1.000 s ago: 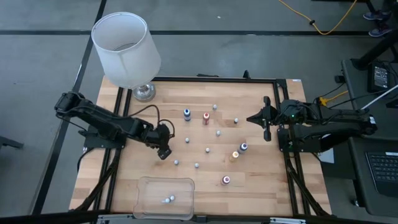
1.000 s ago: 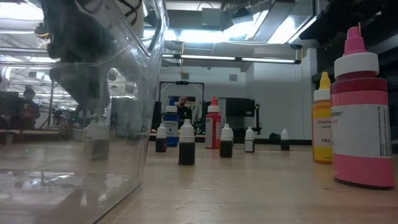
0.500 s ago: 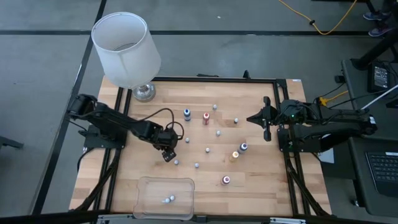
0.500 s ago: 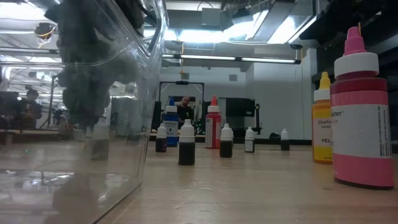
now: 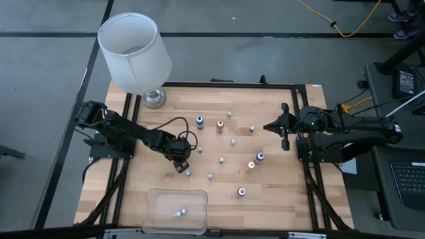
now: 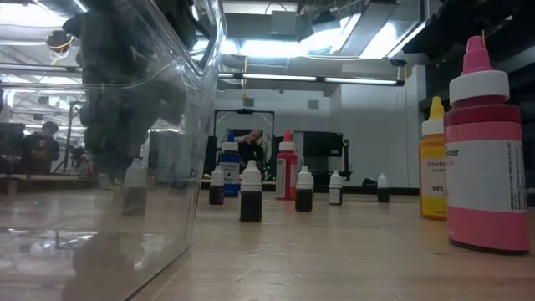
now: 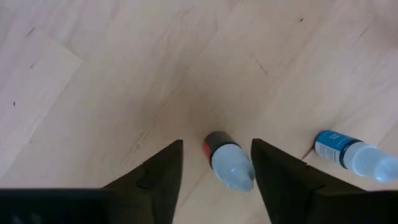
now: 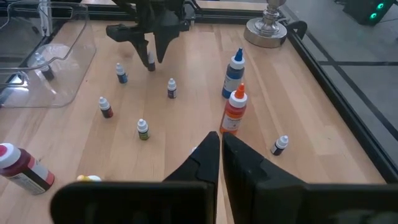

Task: Pick & Place food coloring
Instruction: Put the left red food coloring bottle into the bin

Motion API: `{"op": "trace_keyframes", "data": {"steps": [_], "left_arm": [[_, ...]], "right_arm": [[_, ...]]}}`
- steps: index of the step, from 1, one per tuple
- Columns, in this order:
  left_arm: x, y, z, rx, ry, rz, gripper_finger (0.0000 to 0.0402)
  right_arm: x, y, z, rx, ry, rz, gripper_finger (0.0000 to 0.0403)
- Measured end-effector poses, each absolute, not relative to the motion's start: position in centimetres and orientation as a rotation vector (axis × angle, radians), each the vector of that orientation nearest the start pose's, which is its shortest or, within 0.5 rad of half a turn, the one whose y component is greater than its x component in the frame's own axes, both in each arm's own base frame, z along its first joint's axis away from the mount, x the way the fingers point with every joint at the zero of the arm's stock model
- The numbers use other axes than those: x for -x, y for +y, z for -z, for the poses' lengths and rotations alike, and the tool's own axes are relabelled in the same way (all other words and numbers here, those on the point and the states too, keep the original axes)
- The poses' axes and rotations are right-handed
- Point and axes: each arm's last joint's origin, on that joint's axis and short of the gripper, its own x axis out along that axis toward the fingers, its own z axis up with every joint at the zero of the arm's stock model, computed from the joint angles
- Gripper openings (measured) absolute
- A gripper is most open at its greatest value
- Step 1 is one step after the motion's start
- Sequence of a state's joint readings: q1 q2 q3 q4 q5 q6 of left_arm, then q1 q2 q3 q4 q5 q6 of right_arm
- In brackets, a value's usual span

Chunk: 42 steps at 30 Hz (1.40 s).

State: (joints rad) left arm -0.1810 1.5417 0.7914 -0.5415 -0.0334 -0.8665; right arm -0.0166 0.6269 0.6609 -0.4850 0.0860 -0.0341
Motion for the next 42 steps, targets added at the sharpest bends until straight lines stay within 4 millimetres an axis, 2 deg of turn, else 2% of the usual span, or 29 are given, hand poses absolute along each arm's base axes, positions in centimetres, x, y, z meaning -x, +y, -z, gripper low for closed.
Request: {"op": "trace_keyframes", "data": {"steps": [8, 13, 18, 23, 28, 32, 37, 42], "left_arm": [[-25.3, -4.5, -15.1, 0.605, 1.258, -0.449, 0.0072], [-25.0, -4.5, -16.0, 0.623, 1.243, -0.451, 0.0067], [-25.3, -4.7, -19.5, 0.648, 1.140, -0.405, 0.0068], [-25.2, -5.4, -24.3, 0.612, 1.014, -0.324, 0.0067], [-24.3, -6.5, -28.7, 0.541, 1.021, -0.264, 0.0067], [-23.6, -8.1, -31.6, 0.494, 1.011, -0.216, 0.0067], [-22.8, -10.6, -34.1, 0.506, 0.946, -0.143, 0.0067], [-22.3, -13.3, -34.6, 0.541, 0.948, -0.111, 0.0067]], "right_arm": [[-13.6, -0.5, -28.5, 0.050, 0.452, 0.093, 0.0023], [-13.6, -0.5, -28.5, 0.049, 0.452, 0.093, 0.0023], [-13.6, -0.5, -28.5, 0.050, 0.452, 0.093, 0.0023], [-13.6, -0.5, -28.5, 0.049, 0.451, 0.093, 0.0023], [-13.6, -0.5, -28.4, 0.047, 0.455, 0.094, 0.0023], [-13.6, -0.5, -28.4, 0.047, 0.460, 0.094, 0.0023], [-13.7, -0.5, -28.3, 0.046, 0.469, 0.094, 0.0023], [-14.1, -0.5, -28.1, 0.048, 0.485, 0.093, 0.0023]]}}
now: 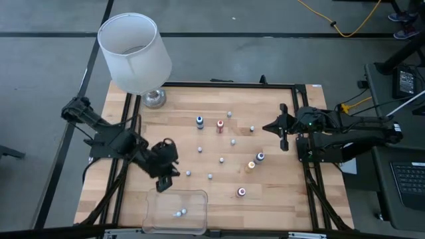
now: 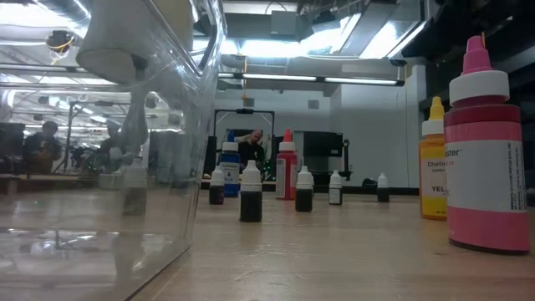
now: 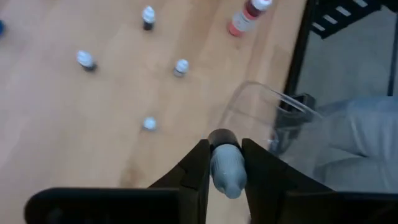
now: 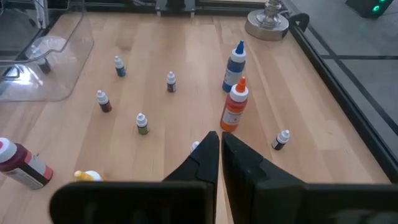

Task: Pick & Place food coloring
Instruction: Put the left red food coloring bottle into the bin

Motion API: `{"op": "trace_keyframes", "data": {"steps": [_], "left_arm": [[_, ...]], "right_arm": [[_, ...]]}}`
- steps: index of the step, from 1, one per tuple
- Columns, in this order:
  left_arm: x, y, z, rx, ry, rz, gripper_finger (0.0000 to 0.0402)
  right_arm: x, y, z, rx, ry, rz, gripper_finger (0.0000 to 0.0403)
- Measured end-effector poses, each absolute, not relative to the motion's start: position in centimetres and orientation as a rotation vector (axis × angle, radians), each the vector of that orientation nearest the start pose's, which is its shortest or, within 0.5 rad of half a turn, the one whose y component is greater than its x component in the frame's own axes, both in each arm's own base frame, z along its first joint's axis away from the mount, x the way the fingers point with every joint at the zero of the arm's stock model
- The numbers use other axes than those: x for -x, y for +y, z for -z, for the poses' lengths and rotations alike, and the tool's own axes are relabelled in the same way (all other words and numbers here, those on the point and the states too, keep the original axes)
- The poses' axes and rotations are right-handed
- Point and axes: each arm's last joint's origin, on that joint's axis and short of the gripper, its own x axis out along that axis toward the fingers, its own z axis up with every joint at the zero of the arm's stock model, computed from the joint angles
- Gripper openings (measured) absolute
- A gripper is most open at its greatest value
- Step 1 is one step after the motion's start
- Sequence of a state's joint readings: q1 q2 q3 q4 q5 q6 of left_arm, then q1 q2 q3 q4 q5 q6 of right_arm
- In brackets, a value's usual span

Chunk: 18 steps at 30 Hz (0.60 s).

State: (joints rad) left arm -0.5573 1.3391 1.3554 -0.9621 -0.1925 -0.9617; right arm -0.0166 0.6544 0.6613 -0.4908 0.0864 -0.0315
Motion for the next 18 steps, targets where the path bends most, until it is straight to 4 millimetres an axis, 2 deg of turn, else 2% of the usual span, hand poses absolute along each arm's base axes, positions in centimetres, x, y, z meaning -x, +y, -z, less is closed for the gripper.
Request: {"op": "trace_keyframes", "data": {"steps": [7, 18], "left_arm": [[-22.8, -17.4, -32.5, 0.607, 1.041, -0.152, 0.0067], [-24.3, -22.7, -27.0, 0.751, 1.146, -0.303, 0.0067]], "right_arm": [[-14.6, -0.5, -27.7, 0.052, 0.520, 0.092, 0.0023], [-15.4, -0.5, -27.0, 0.054, 0.579, 0.090, 0.0023]]}}
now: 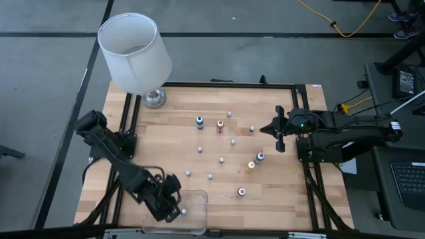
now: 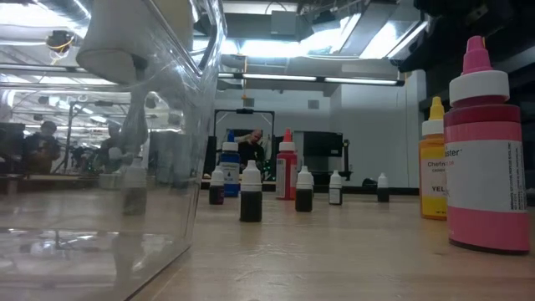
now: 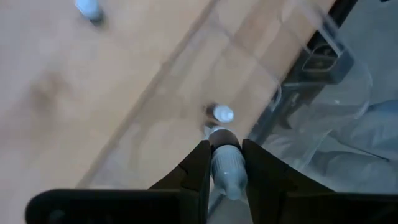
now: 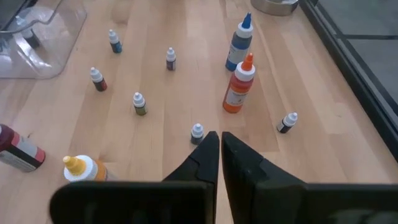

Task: Pick & Place food coloring
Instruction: Put the left red food coloring bottle into the bin

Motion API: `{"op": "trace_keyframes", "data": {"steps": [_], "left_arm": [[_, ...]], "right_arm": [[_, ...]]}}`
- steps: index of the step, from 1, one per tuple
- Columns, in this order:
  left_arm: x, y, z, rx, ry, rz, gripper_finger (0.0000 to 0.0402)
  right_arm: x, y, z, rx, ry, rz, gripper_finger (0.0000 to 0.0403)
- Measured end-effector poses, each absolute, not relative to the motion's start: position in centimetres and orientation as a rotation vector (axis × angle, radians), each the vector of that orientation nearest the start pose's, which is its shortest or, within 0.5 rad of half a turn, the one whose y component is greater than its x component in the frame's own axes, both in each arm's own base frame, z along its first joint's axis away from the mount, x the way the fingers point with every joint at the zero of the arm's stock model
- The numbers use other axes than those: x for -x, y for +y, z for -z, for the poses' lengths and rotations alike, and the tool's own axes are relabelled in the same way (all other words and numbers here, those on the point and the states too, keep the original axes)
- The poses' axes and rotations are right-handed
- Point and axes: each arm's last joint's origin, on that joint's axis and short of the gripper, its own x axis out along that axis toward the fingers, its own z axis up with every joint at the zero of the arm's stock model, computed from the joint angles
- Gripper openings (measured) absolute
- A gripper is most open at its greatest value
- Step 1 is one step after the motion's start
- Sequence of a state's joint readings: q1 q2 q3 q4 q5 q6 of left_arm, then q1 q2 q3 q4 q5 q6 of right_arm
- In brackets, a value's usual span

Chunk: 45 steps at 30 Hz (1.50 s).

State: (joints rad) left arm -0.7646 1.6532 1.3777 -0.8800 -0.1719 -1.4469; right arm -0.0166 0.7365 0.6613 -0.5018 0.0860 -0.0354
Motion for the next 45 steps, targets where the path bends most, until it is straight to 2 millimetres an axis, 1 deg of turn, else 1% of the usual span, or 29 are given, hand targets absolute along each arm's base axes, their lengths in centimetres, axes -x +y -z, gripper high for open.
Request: {"op": "trace_keyframes", "data": {"steps": [4, 9, 16, 21, 28, 30, 36, 41, 45], "left_arm": [[-24.5, -24.2, -25.3, 0.781, 1.151, -0.343, 0.0067], [-24.4, -25.4, -23.5, 0.791, 1.172, -0.399, 0.0067], [-24.7, -26.1, -21.7, 0.848, 1.212, -0.494, 0.0067], [-25.1, -26.0, -21.2, 0.872, 1.234, -0.514, 0.0067], [-25.8, -25.3, -21.2, 0.895, 1.210, -0.542, 0.0067], [-26.1, -25.3, -20.9, 0.895, 1.211, -0.551, 0.0067], [-26.5, -25.8, -20.0, 0.907, 1.214, -0.538, 0.0067], [-26.6, -25.8, -19.9, 0.911, 1.198, -0.549, 0.0067], [-26.7, -26.1, -18.9, 0.898, 1.228, -0.557, 0.0067]], "right_arm": [[-15.7, -0.5, -26.8, 0.061, 0.592, 0.087, 0.0023], [-15.8, -0.5, -26.6, 0.075, 0.603, 0.079, 0.0023], [-15.9, -0.5, -26.6, 0.073, 0.605, 0.072, 0.0023], [-15.9, -0.5, -26.6, 0.074, 0.605, 0.072, 0.0023], [-15.9, -0.5, -26.6, 0.073, 0.605, 0.071, 0.0023], [-15.9, -0.5, -26.6, 0.073, 0.605, 0.071, 0.0023], [-15.9, -0.5, -26.6, 0.073, 0.605, 0.071, 0.0023], [-15.9, -0.5, -26.6, 0.076, 0.605, 0.070, 0.0023], [-15.9, -0.5, -26.6, 0.077, 0.605, 0.070, 0.0023]]}}
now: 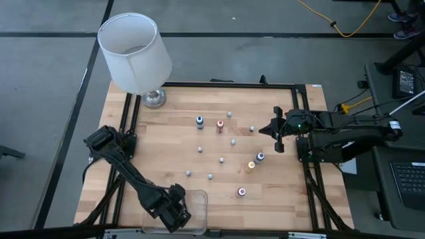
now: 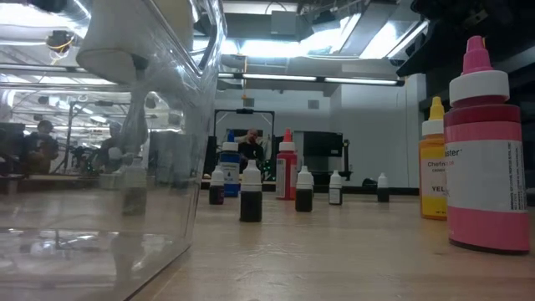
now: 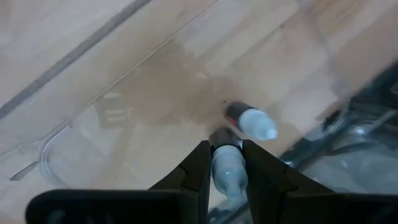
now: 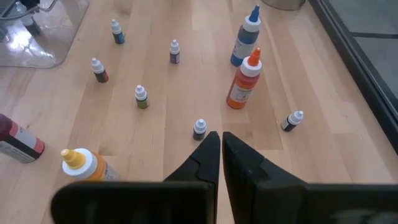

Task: Pick & Place food coloring
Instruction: Put the left red food coloring bottle into the bin

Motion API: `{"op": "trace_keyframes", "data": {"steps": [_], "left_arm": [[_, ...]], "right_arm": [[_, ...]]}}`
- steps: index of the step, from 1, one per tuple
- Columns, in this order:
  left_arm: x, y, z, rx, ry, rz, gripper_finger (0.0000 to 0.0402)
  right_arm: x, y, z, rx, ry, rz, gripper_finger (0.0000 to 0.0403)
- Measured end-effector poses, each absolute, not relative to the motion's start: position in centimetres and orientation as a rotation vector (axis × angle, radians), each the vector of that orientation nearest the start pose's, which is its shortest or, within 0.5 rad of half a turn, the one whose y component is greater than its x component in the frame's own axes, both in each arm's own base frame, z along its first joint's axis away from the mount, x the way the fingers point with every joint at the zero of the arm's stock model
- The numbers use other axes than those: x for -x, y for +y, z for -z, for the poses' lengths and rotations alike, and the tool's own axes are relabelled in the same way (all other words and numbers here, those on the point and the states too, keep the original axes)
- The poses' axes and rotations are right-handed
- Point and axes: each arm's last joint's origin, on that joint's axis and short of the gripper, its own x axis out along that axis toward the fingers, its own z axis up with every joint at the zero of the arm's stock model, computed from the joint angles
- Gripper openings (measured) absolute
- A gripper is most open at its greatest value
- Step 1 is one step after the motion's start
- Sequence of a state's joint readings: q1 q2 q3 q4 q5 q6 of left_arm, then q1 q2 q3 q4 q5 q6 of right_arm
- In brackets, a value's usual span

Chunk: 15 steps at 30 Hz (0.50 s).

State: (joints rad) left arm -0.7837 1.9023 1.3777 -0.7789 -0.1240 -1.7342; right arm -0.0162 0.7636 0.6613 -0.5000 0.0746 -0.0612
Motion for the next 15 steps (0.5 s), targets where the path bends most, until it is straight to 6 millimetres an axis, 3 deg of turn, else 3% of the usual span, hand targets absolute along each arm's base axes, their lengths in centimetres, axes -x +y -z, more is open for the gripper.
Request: {"op": "trace_keyframes", "data": {"steps": [15], "left_arm": [[-26.84, -26.24, -17.84, 0.867, 1.230, -0.587, 0.0067]], "right_arm": [[-15.87, -0.47, -26.60, 0.076, 0.605, 0.070, 0.0023]]}}
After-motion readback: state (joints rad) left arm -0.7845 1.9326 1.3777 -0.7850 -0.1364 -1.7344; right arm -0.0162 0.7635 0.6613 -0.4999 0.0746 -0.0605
